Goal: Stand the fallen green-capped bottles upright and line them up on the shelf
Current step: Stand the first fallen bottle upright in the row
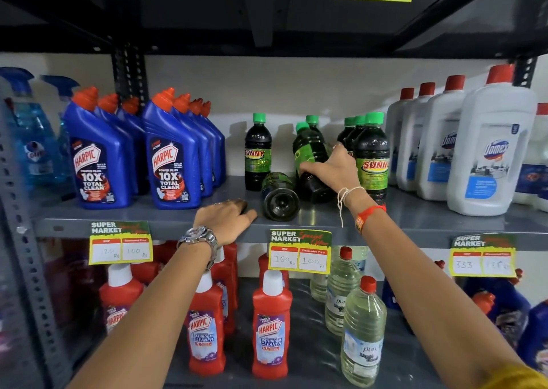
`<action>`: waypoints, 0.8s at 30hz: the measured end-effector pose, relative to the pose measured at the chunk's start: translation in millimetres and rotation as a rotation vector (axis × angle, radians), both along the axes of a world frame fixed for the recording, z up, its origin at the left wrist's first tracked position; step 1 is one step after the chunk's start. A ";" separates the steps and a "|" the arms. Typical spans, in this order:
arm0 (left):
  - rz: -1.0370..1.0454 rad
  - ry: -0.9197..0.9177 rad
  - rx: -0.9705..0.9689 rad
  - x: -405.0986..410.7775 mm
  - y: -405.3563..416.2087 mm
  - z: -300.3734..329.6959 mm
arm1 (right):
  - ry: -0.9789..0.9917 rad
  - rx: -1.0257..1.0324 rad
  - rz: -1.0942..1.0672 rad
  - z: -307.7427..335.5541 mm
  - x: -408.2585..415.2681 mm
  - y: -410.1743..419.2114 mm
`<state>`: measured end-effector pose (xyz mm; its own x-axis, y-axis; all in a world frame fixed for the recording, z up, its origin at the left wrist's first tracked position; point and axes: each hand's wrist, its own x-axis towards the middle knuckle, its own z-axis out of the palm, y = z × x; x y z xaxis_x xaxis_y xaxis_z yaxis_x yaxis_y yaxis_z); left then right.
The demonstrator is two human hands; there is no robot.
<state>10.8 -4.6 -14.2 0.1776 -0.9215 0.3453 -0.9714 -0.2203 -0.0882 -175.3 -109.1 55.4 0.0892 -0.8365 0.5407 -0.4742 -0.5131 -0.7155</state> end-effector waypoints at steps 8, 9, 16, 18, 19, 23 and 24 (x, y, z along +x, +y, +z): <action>-0.008 -0.070 -0.011 0.3 -0.2 -3.0 | -0.179 -0.122 0.068 -7.9 -10.9 13.4; 0.006 -0.028 -0.024 0.5 -0.5 -3.1 | -0.161 -0.119 0.079 -12.9 -11.5 13.6; 0.032 0.063 -0.067 2.3 -3.8 -3.5 | -0.165 -0.062 0.192 -30.7 -13.9 13.7; 0.038 0.051 -0.063 1.9 -3.4 -2.8 | -0.139 -0.065 0.175 -30.4 -12.7 12.5; 0.036 0.042 -0.060 1.7 -3.4 -3.0 | -0.119 -0.080 0.149 -30.5 -11.4 11.9; 0.029 0.029 -0.069 0.8 -2.7 -2.7 | 0.100 -0.184 -0.083 -28.9 -9.1 17.3; 0.027 0.012 -0.065 0.1 -1.5 -1.9 | 0.147 -0.219 -0.132 -27.7 -9.0 19.0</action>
